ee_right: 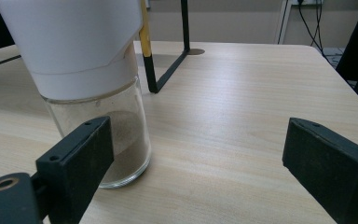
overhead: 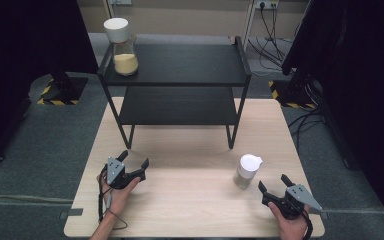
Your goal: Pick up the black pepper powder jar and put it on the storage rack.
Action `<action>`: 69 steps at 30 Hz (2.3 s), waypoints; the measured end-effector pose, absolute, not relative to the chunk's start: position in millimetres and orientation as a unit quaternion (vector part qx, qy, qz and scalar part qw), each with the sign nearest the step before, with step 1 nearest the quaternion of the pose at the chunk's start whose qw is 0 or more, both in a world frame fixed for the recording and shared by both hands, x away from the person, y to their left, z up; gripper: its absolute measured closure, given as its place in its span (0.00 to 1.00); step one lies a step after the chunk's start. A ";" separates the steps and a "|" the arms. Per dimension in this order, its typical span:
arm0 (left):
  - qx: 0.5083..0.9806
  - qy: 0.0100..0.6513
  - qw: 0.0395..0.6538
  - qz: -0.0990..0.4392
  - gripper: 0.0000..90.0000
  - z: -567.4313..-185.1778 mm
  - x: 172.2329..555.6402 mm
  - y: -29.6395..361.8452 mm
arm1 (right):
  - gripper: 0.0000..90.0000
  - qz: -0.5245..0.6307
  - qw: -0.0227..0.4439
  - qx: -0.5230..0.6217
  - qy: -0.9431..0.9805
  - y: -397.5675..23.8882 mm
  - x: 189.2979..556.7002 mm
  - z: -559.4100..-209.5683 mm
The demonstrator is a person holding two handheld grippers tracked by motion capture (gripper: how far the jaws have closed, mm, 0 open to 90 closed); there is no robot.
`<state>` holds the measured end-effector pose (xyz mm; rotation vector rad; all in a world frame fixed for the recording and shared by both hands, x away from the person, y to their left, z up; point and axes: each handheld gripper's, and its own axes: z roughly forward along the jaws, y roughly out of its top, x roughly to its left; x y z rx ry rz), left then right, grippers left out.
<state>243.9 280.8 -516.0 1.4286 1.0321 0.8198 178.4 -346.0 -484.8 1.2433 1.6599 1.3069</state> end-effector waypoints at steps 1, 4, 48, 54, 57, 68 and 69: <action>0.607 0.439 0.563 0.348 0.12 -515.8 243.9 280.7 | 0.10 0.502 0.338 0.478 0.637 -346.2 178.4 -484.8; 0.609 0.439 0.561 0.349 0.12 -515.1 244.1 279.9 | 0.10 0.506 0.335 0.478 0.635 -347.7 178.6 -485.4; 0.610 0.437 0.563 0.348 0.12 -515.4 243.7 280.6 | 0.34 0.516 0.303 0.402 0.693 -310.9 222.6 -478.0; 0.611 0.436 0.562 0.349 0.12 -515.2 243.6 280.3 | 0.34 0.513 0.307 0.405 0.692 -308.0 221.1 -477.3; 0.610 0.437 0.562 0.348 0.12 -515.3 243.7 280.6 | 0.34 0.510 0.310 0.406 0.691 -305.8 219.7 -475.9; 0.610 0.437 0.562 0.349 0.12 -515.3 243.4 280.1 | 0.34 0.544 0.332 0.390 0.665 -299.7 214.7 -456.0; 0.610 0.437 0.561 0.349 0.12 -515.2 243.5 280.0 | 0.34 0.545 0.335 0.389 0.663 -299.5 214.9 -454.0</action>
